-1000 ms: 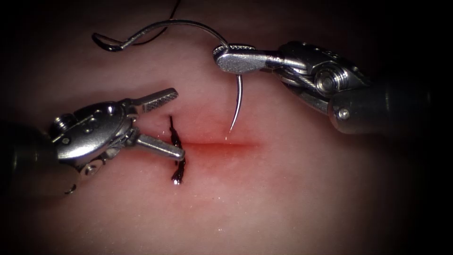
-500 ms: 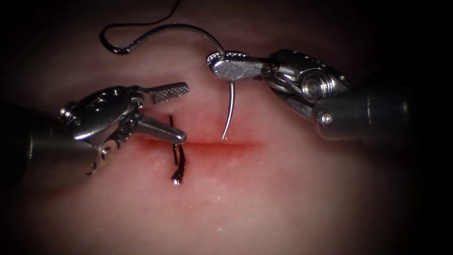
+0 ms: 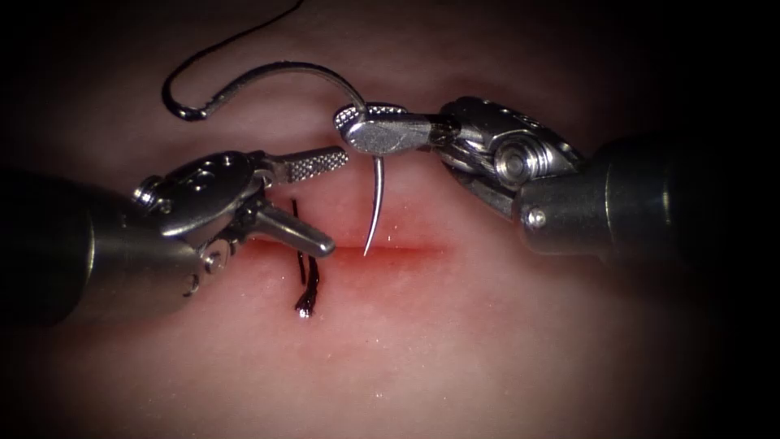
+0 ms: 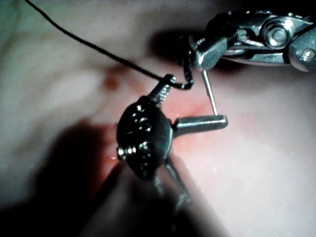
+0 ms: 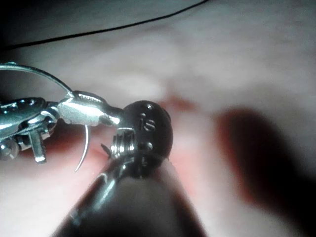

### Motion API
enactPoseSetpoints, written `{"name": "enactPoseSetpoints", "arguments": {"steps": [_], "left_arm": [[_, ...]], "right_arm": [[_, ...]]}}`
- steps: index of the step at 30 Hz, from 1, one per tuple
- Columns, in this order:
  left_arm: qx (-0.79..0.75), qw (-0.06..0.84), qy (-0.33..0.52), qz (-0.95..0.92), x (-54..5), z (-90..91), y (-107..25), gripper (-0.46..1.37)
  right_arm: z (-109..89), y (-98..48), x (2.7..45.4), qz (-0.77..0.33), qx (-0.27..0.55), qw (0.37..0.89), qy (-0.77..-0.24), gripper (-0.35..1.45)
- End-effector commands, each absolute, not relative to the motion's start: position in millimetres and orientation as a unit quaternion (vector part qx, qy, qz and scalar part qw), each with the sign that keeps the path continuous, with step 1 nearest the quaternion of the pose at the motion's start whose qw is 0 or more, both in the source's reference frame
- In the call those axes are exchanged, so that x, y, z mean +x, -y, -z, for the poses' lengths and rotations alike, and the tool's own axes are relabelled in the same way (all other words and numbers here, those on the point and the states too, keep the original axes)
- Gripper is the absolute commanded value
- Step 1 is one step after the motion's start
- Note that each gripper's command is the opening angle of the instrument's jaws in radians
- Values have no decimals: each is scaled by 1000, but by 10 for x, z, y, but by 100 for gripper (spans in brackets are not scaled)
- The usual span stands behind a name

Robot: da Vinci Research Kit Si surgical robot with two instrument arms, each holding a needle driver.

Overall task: Wound Closure
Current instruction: Adjust the right grip by passing the needle back to the left gripper

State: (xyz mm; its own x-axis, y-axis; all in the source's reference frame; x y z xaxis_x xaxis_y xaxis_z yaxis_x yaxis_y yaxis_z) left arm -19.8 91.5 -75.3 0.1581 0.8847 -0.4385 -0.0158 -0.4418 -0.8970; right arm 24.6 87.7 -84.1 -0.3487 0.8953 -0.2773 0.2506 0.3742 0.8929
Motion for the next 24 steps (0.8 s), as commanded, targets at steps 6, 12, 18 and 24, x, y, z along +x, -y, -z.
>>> {"name": "enactPoseSetpoints", "arguments": {"steps": [6, 12, 18, 24], "left_arm": [[-643, 406, 346, -550, -198, 753, -914, 69], [-643, 404, 351, -548, -199, 754, -914, 57], [-645, 401, 354, -546, -201, 753, -914, 59], [-646, 400, 355, -544, -204, 753, -915, 71]], "right_arm": [[841, -877, 247, -392, 398, 408, -722, -35], [841, -877, 247, -392, 398, 403, -725, -35], [842, -877, 249, -393, 397, 402, -725, -35], [842, -875, 252, -391, 398, 402, -726, -35]]}}
